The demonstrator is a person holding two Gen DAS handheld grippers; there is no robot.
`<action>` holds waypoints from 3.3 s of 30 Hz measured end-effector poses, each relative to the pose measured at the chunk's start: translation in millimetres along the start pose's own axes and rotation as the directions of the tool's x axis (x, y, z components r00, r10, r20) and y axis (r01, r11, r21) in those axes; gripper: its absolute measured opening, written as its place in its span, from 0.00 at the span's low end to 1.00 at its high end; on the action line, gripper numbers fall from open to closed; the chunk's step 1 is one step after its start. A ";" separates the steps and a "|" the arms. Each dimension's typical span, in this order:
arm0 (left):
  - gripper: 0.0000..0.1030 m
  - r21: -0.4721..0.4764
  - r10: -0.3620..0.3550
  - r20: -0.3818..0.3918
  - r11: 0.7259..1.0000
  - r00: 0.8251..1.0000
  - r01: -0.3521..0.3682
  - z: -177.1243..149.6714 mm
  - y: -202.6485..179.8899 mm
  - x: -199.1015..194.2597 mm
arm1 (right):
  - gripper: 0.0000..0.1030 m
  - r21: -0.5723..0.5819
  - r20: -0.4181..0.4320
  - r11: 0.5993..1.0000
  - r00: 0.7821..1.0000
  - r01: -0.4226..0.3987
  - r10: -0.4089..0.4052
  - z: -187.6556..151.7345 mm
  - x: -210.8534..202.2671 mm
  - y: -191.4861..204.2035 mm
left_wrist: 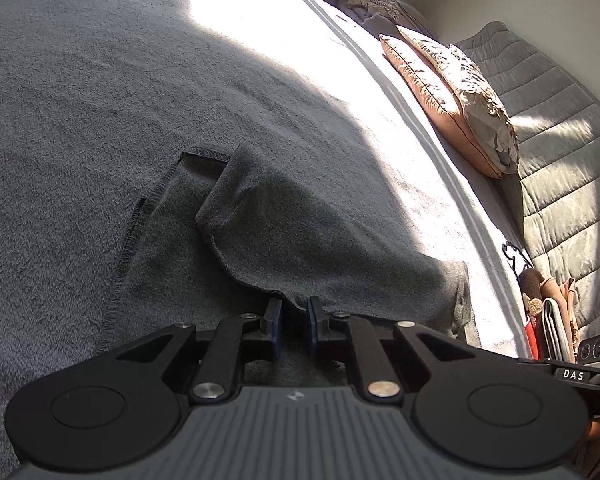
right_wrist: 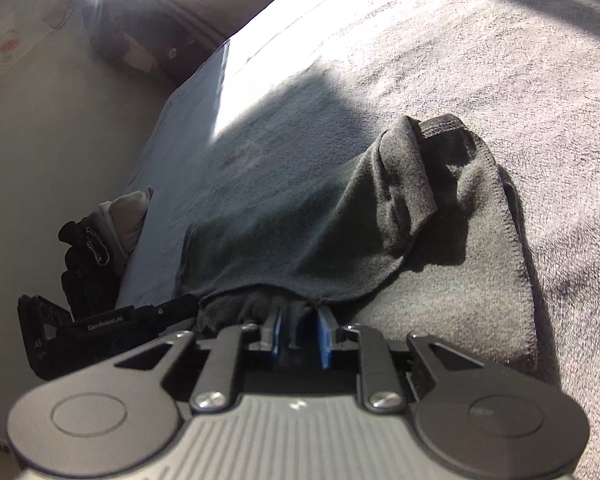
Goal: Fold clothes
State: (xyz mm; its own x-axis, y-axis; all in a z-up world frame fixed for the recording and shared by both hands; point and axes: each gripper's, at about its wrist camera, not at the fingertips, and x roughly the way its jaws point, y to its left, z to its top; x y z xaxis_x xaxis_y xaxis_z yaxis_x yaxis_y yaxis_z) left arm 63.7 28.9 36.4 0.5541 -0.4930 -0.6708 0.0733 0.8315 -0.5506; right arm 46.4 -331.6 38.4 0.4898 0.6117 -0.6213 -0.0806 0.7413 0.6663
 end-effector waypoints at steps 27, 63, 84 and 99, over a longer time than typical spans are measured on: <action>0.28 0.094 0.069 0.069 0.993 0.995 -0.076 0.3 -21.8 28.2 | 0.43 -0.446 0.158 0.818 0.932 0.362 -0.326 -20.6 36.0 43.4; 0.50 0.078 0.086 0.145 0.992 0.986 -0.098 18.8 -11.6 34.3 | 0.82 -0.417 0.302 0.767 0.871 0.487 -0.388 5.2 67.8 51.0; 0.48 -0.048 0.039 0.174 0.998 0.984 -0.031 34.5 8.0 19.1 | 0.68 -0.325 0.296 0.819 0.874 0.472 -0.386 20.9 51.0 33.4; 0.52 -0.124 0.089 0.197 0.990 0.976 -0.065 45.9 36.8 -6.6 | 0.54 -0.291 0.301 0.809 0.852 0.510 -0.429 26.6 37.0 18.7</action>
State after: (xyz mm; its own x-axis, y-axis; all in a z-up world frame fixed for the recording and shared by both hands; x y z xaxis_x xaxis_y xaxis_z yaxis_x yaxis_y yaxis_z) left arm 100.8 74.5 43.4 0.7110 -0.3572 -0.6057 -0.0664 0.8234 -0.5636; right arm 86.1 -302.5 38.8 0.7128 0.1197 -0.6911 -0.0675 0.9925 0.1022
